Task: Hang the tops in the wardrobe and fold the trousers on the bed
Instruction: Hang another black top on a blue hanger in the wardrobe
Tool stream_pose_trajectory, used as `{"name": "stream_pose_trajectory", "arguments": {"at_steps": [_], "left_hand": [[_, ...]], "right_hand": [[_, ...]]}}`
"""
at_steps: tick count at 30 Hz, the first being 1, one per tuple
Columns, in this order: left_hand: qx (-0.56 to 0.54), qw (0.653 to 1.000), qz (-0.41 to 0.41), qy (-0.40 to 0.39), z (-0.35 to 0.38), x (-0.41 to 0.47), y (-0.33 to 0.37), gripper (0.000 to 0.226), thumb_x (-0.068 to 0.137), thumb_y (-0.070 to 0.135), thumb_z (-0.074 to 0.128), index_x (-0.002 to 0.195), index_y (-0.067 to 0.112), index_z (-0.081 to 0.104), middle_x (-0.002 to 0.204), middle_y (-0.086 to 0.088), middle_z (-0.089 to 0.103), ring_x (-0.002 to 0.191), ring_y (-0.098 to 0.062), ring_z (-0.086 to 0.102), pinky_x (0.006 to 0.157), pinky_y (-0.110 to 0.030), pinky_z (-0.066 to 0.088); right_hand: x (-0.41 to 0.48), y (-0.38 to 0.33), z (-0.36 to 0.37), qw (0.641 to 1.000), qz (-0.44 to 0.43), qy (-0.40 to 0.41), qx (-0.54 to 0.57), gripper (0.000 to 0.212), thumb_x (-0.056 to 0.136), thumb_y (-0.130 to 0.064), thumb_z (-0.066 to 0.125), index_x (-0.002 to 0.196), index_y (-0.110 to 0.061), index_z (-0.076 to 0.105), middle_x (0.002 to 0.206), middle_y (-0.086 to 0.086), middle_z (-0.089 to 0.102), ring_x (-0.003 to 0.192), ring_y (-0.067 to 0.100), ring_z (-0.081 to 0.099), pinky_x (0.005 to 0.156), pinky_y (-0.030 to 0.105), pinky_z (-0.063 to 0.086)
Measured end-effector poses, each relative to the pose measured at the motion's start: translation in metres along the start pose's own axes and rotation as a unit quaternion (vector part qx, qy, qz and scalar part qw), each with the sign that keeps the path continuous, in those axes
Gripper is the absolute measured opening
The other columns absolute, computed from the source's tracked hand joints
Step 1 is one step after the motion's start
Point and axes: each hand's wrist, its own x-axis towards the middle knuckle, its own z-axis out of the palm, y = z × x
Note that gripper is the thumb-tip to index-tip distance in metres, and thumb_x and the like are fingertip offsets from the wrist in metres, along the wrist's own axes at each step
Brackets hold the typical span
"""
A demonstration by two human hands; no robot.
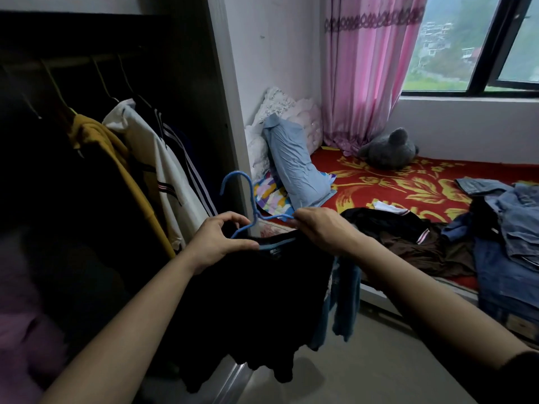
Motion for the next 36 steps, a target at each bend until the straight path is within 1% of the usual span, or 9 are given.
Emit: {"name": "stream_pose_trajectory", "arguments": {"at_steps": [3, 6, 9, 15, 18, 24, 29, 33, 36], "left_hand": [[-0.022, 1.0, -0.007, -0.019, -0.02, -0.003, -0.002, 0.042, 0.061, 0.034, 0.089, 0.099, 0.041, 0.074, 0.104, 0.016, 0.071, 0.102, 0.001, 0.064, 0.092, -0.021, 0.049], [0.013, 0.998, 0.014, 0.065, -0.037, -0.004, -0.002, 0.024, 0.071, 0.028, 0.084, 0.092, 0.037, 0.078, 0.097, 0.01, 0.074, 0.096, -0.006, 0.068, 0.094, -0.036, 0.053], [0.056, 0.989, 0.047, 0.129, -0.037, -0.005, -0.001, 0.02, 0.075, 0.026, 0.082, 0.081, 0.044, 0.077, 0.086, 0.015, 0.073, 0.086, -0.004, 0.068, 0.089, -0.033, 0.054], [-0.063, 0.978, 0.014, 0.196, -0.031, -0.004, 0.008, 0.006, 0.083, 0.022, 0.077, 0.086, 0.017, 0.078, 0.087, -0.003, 0.075, 0.086, -0.013, 0.069, 0.088, -0.034, 0.053], [-0.112, 0.959, 0.052, 0.255, -0.031, -0.003, 0.024, 0.017, 0.086, 0.019, 0.073, 0.096, 0.005, 0.075, 0.091, -0.011, 0.073, 0.084, -0.015, 0.066, 0.086, -0.037, 0.053], [0.038, 0.993, 0.01, 0.112, -0.063, -0.006, 0.026, 0.06, 0.073, 0.039, 0.081, 0.127, 0.031, 0.055, 0.116, 0.009, 0.058, 0.104, -0.003, 0.055, 0.09, -0.019, 0.045], [0.004, 0.985, 0.035, 0.168, -0.076, -0.014, 0.015, 0.026, 0.09, 0.015, 0.068, 0.114, 0.024, 0.068, 0.1, 0.014, 0.072, 0.097, -0.001, 0.066, 0.092, -0.023, 0.052], [-0.112, 0.971, 0.039, 0.209, -0.08, -0.024, 0.016, 0.021, 0.093, 0.008, 0.062, 0.112, 0.013, 0.07, 0.097, 0.004, 0.074, 0.089, -0.004, 0.07, 0.076, -0.014, 0.053], [-0.114, 0.966, 0.026, 0.231, -0.085, -0.031, 0.011, 0.022, 0.095, 0.01, 0.059, 0.115, 0.006, 0.069, 0.102, -0.007, 0.07, 0.092, -0.011, 0.066, 0.079, -0.017, 0.053]], "right_hand": [[0.001, 0.016, -0.013, 0.996, 0.025, 0.086, 0.028, 0.027, 0.103, -0.029, 0.051, 0.094, -0.007, 0.063, 0.077, -0.007, 0.055, 0.065, 0.013, 0.051, 0.06, 0.029, 0.032], [-0.002, 0.02, -0.022, 0.992, 0.028, 0.115, 0.044, 0.024, 0.103, -0.027, 0.053, 0.112, -0.011, 0.068, 0.086, -0.008, 0.062, 0.074, 0.011, 0.057, 0.064, 0.033, 0.044], [0.0, 0.017, -0.021, 0.996, 0.031, 0.067, 0.043, 0.03, 0.103, -0.033, 0.05, 0.113, -0.011, 0.069, 0.09, 0.004, 0.068, 0.08, 0.022, 0.063, 0.07, 0.041, 0.048], [0.016, -0.006, -0.024, 0.989, -0.004, 0.133, 0.07, 0.021, 0.103, -0.027, 0.054, 0.106, -0.012, 0.068, 0.076, -0.011, 0.056, 0.068, 0.006, 0.049, 0.06, 0.02, 0.032], [0.023, -0.018, -0.02, 0.999, -0.024, 0.023, 0.024, 0.024, 0.104, -0.035, 0.05, 0.099, -0.016, 0.063, 0.075, -0.003, 0.056, 0.071, 0.02, 0.057, 0.06, 0.031, 0.034], [0.046, -0.026, -0.037, 0.989, -0.014, 0.129, 0.07, 0.03, 0.103, -0.023, 0.053, 0.087, 0.0, 0.059, 0.069, 0.004, 0.053, 0.065, 0.024, 0.049, 0.061, 0.035, 0.032], [0.065, -0.035, -0.052, 0.989, -0.017, 0.135, 0.054, 0.024, 0.103, -0.033, 0.053, 0.1, -0.013, 0.066, 0.074, -0.003, 0.06, 0.069, 0.019, 0.056, 0.062, 0.039, 0.043], [0.075, -0.036, -0.054, 0.986, -0.01, 0.16, 0.045, 0.023, 0.1, -0.039, 0.056, 0.115, -0.026, 0.069, 0.067, -0.013, 0.056, 0.065, 0.001, 0.049, 0.055, 0.025, 0.036], [0.083, -0.042, -0.048, 0.987, -0.025, 0.149, 0.056, 0.021, 0.099, -0.039, 0.058, 0.108, -0.027, 0.072, 0.065, -0.007, 0.061, 0.061, 0.005, 0.053, 0.056, 0.03, 0.039]]}}
